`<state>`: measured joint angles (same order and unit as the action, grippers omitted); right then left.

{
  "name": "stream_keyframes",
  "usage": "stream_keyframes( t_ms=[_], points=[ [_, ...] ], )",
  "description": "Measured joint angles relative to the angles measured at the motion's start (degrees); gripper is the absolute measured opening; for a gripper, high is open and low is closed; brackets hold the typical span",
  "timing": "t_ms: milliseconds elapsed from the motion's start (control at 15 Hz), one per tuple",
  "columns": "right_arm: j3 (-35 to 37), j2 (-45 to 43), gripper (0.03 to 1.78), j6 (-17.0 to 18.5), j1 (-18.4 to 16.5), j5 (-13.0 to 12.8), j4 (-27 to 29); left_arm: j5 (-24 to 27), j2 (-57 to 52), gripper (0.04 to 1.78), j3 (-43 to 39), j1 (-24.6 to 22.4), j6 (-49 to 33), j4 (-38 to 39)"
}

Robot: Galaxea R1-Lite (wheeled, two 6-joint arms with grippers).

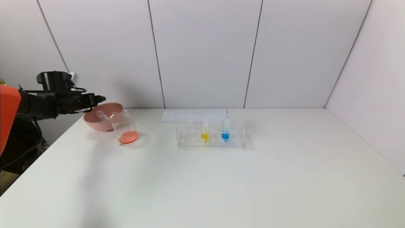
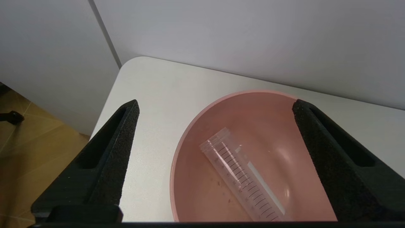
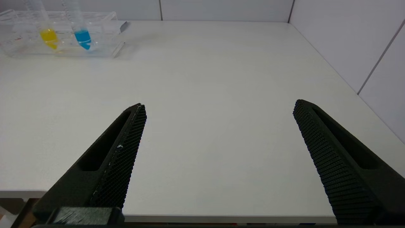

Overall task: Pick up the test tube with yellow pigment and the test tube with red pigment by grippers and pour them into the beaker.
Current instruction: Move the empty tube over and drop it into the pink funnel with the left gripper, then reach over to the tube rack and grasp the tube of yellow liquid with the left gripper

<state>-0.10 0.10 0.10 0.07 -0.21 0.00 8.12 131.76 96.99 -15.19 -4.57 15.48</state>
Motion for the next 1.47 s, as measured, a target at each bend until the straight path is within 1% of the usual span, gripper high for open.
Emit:
stream_keyframes(
  t_ms=[133,667,933,1067,1467],
  points=[
    [0.0,0.0,1.7,0.0,0.0,0.0,0.0,0.0,-1.1,1.77,-0.7,0.0,0.0,0.1],
    [0.0,0.0,1.7,0.0,0.0,0.0,0.0,0.1,-13.2,1.76,-9.5,1.6,1.6,0.1],
    [0.0,0.0,1.7,0.0,0.0,0.0,0.0,0.1,-22.0,1.76,-16.2,3.0,2.3,-0.1],
    [0.0,0.0,1.7,0.0,0.0,0.0,0.0,0.0,-27.3,1.76,-20.9,4.0,3.0,-0.2],
    [0.0,0.0,1.7,0.0,0.0,0.0,0.0,0.1,-42.4,1.76,-32.6,9.3,6.6,-0.2]
  ],
)
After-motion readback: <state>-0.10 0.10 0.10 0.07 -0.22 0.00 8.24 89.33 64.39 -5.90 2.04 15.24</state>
